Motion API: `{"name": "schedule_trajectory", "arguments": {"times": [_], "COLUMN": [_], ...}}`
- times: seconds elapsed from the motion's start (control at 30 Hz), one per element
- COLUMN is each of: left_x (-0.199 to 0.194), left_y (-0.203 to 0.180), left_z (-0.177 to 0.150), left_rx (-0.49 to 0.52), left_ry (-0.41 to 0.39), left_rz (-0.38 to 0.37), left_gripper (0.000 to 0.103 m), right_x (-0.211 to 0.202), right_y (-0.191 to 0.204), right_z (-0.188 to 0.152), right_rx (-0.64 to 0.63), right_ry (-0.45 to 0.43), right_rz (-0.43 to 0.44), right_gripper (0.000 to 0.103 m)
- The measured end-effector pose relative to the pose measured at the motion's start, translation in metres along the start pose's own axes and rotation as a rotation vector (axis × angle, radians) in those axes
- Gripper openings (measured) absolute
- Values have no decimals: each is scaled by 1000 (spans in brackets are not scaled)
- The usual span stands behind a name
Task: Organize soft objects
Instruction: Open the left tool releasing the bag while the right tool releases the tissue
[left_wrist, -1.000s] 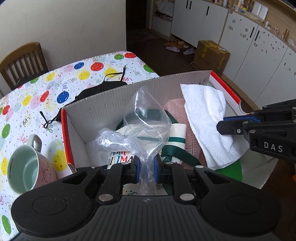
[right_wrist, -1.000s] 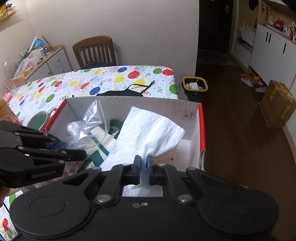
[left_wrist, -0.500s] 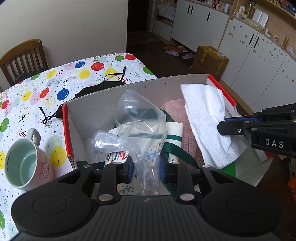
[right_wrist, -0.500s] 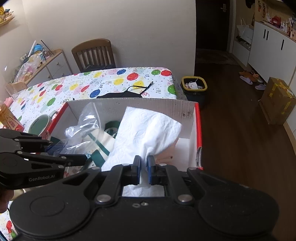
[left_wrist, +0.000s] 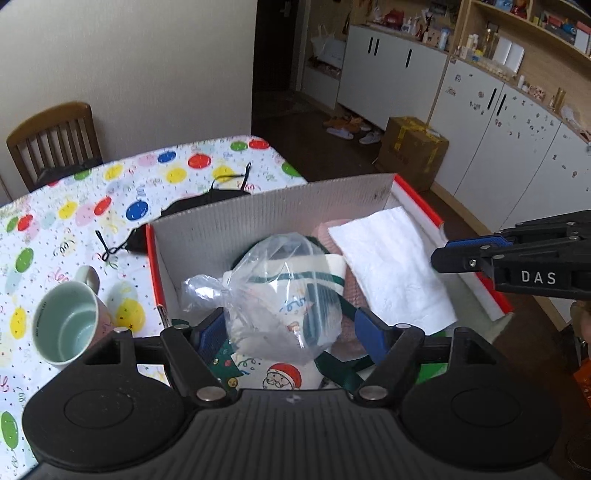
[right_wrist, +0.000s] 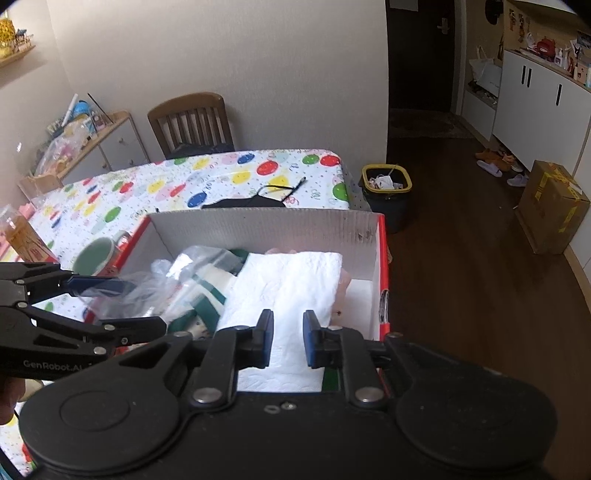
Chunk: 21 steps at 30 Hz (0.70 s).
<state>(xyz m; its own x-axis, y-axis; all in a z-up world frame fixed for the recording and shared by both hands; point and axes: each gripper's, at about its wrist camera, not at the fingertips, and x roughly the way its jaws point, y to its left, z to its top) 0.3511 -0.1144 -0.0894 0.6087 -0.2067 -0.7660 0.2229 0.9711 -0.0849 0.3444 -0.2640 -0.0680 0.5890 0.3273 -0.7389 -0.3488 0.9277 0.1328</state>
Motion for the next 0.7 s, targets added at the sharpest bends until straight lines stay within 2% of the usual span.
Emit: {"name": "schedule_trajectory", "arguments": {"times": [0.1,0.23,0.37,0.47,0.6,0.67,0.7], "left_x": [-15,-41,-66,-85,-105,-115,-120], "left_y": [-2,-1,2,9,24,34,39], "left_z": [-2,-9,-18,-26,-38,-44,-48], "left_rx": [4,3,7,-10,-46,-68,-79], "left_ry": [-30,-79,-115,-140,-163,-175,-181], "left_rz": [-5,-12,23,23,38,43,47], "left_gripper": [74,74,74,75,82,82,82], "right_x": [-10,-25,-37,-45,-49,-50,-50], "right_y": [5,14,27,38,54,64,69], "right_z": [-2,-3,-3,-3,-1,0,2], "right_rx": [-5,-15,-28,-44,-58,-74,-82], "right_ry": [-21,-54,-77,-93,-103,-110,-112], "right_rz": [18,47,85,104,132,142,145], "right_gripper": [25,46,58,61,64,74,75]}}
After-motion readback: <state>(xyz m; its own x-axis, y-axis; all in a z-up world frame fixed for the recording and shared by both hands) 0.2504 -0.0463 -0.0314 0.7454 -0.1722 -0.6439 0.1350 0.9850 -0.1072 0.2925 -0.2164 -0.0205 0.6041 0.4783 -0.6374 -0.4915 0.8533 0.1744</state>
